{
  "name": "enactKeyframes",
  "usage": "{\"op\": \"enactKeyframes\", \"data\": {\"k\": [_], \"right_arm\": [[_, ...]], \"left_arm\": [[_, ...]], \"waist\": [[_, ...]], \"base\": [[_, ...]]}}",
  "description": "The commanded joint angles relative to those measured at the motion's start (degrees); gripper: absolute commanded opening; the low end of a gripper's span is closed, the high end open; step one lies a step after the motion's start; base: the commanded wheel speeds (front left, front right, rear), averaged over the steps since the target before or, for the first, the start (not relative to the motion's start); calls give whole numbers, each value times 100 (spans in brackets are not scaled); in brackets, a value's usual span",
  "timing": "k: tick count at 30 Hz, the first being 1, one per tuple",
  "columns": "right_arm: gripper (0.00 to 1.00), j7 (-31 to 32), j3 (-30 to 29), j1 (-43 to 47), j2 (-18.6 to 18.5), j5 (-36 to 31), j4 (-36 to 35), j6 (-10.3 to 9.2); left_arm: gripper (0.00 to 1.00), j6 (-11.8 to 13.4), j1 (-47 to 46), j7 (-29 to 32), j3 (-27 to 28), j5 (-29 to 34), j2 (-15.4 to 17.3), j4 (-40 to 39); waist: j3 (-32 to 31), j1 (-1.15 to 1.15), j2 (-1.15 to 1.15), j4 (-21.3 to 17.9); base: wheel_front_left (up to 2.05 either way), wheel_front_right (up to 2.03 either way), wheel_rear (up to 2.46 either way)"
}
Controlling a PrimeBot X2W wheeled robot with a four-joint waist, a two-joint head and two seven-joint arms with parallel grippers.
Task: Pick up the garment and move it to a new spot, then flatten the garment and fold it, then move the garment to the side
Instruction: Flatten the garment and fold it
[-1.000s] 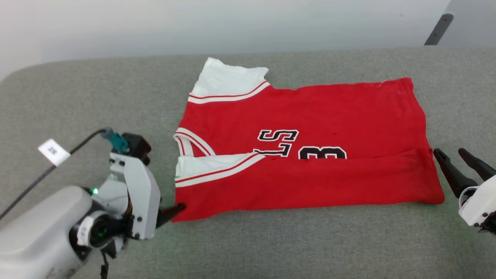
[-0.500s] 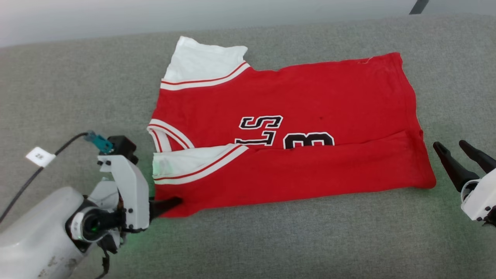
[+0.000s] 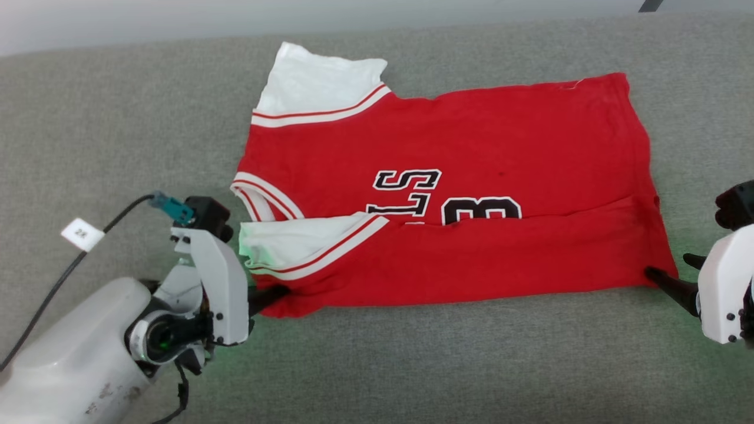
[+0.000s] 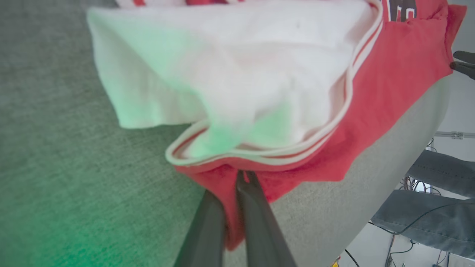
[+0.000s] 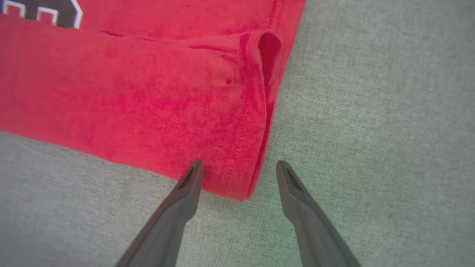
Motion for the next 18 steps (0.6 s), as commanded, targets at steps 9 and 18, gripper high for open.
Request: {"op": "enactKeyframes", "data": {"k": [9, 18], "right_arm": [[0, 203, 443, -274, 194, -4, 624, -3], [0, -262, 455, 131, -121, 166, 394, -4]], "left_arm": [[0, -53, 87, -179, -161, 177, -322, 175], [0, -74, 545, -457, -20, 30, 113, -212]], "waist": [[109, 0, 0, 235], [-164, 0, 0, 246]], "base": [[0, 0, 0], [0, 0, 0]]}}
